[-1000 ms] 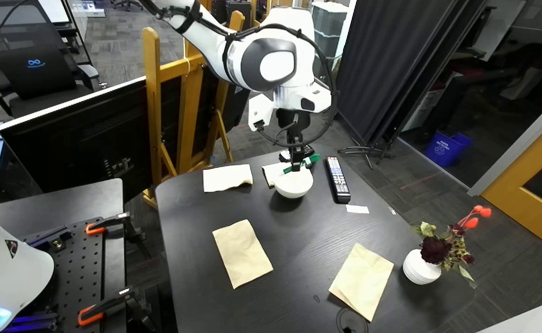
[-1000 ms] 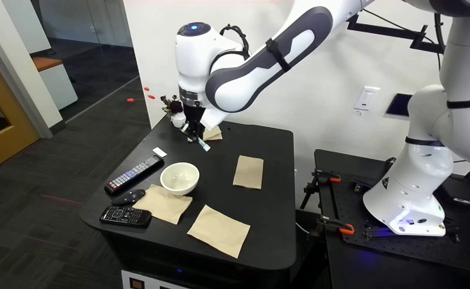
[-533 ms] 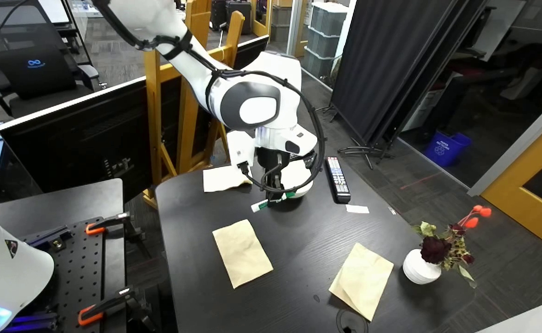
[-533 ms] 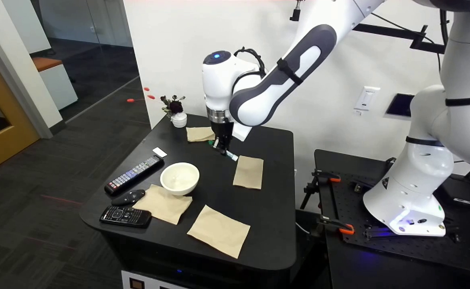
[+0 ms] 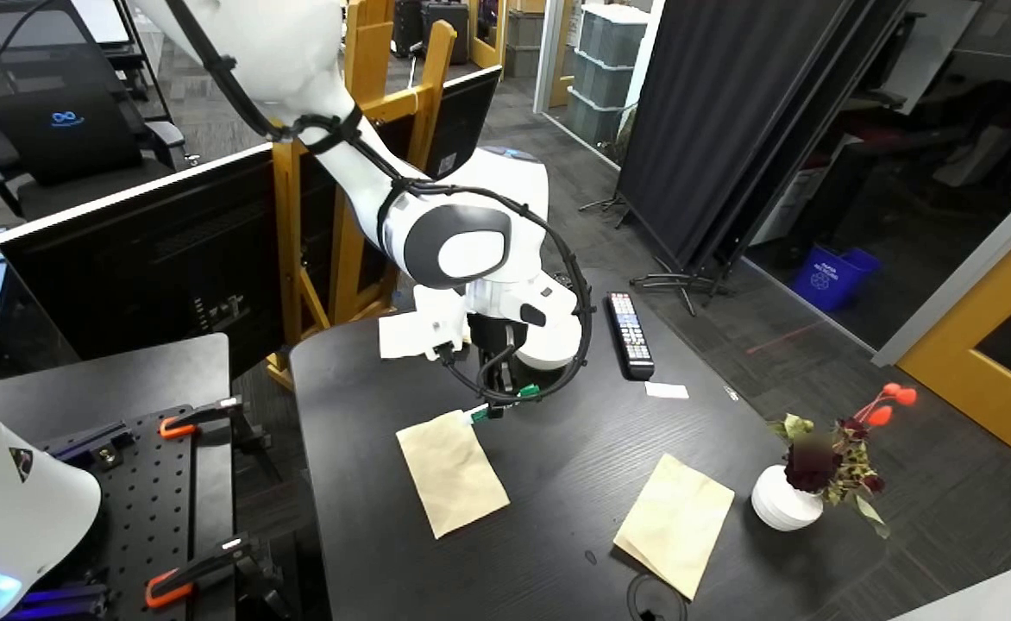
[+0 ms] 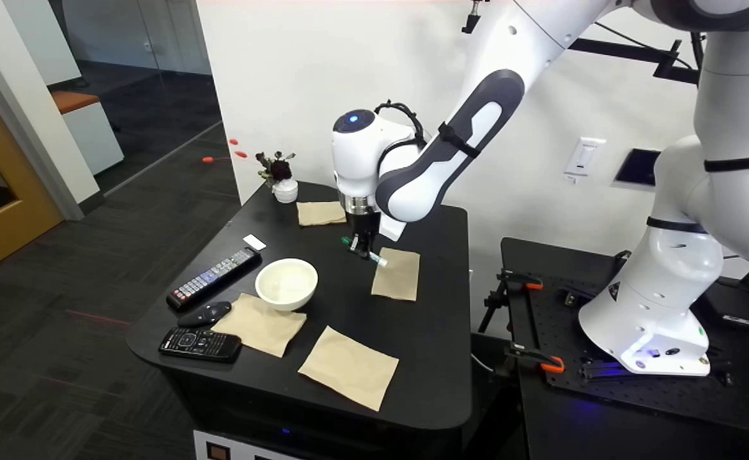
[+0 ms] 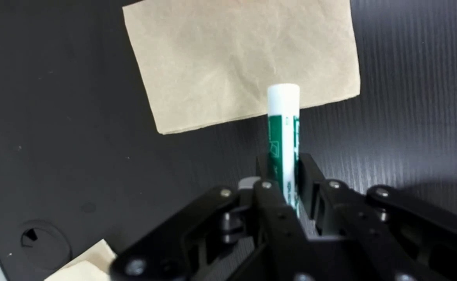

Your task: Remove the marker from the white bowl and place it on the table

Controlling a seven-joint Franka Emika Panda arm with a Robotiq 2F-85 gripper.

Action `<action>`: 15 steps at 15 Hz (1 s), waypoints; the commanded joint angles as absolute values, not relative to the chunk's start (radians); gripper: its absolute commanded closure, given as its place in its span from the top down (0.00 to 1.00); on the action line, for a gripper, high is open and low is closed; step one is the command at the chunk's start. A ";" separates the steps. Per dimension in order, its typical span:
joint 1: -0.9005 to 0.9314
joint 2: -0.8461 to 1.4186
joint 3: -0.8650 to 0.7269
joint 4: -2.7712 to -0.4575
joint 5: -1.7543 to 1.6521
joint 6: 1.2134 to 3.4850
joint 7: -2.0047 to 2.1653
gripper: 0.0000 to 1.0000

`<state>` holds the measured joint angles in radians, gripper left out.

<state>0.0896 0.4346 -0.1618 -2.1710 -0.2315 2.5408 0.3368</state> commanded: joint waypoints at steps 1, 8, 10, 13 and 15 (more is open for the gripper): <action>0.091 0.475 -0.173 -2.152 -0.243 2.547 0.346 0.05; 0.110 0.527 -0.209 -2.160 -0.237 2.605 0.418 0.20; 0.116 0.531 -0.218 -2.170 -0.234 2.616 0.441 0.46; 0.131 0.535 -0.237 -2.180 -0.237 2.625 0.474 0.66; 0.138 0.531 -0.245 -2.186 -0.236 2.628 0.488 0.81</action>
